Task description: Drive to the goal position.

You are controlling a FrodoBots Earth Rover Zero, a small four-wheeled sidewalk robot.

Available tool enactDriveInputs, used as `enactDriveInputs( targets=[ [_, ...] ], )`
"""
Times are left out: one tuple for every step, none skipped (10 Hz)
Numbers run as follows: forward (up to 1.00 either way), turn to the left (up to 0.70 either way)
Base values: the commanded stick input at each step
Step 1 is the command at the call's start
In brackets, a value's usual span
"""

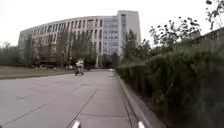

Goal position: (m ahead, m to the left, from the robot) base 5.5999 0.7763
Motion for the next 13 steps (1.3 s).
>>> enactDriveInputs(
  targets=[
    [0.60, 0.00],
    [0.60, 0.00],
    [0.60, 0.00],
    [0.60, 0.00],
    [0.60, 0.00],
    [0.60, 0.00],
    [0.60, 0.00],
    [0.60, 0.00],
    [0.60, 0.00],
    [0.60, 0.00],
    [0.60, 0.00],
    [0.60, 0.00],
    [0.60, 0.00]
  ],
)
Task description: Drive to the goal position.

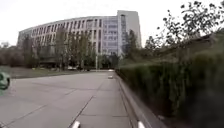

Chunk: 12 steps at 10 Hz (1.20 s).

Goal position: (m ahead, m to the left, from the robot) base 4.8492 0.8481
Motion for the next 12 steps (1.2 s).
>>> enactDriveInputs(
  targets=[
    [0.60, 0.00],
    [0.60, 0.00],
    [0.60, 0.00],
    [0.60, 0.00],
    [0.60, 0.00],
    [0.60, 0.00],
    [0.60, 0.00],
    [0.60, 0.00],
    [0.60, 0.00],
    [0.60, 0.00],
    [0.60, 0.00],
    [0.60, 0.00]
  ],
)
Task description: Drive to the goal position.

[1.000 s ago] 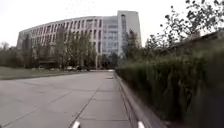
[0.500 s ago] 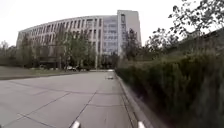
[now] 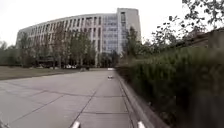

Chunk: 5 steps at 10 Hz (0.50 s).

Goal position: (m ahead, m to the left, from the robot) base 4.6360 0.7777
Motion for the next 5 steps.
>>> enactDriveInputs(
  targets=[
    [0.60, 0.00],
    [0.60, 0.00],
    [0.60, 0.00],
    [0.60, 0.00],
    [0.60, 0.00]
  ],
)
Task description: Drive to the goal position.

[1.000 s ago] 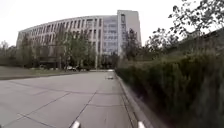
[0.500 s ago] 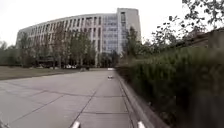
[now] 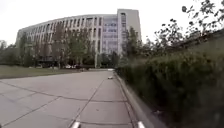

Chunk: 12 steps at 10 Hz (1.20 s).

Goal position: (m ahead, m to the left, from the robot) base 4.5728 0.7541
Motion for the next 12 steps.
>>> enactDriveInputs(
  targets=[
    [0.60, 0.08],
    [0.60, 0.15],
    [0.60, 0.15],
    [0.60, 0.15],
    [0.60, 0.15],
    [0.60, 0.15],
    [0.60, 0.15],
    [0.60, 0.15],
    [0.60, 0.15],
    [0.60, 0.15],
    [0.60, 0.15],
    [0.60, 0.15]
  ],
)
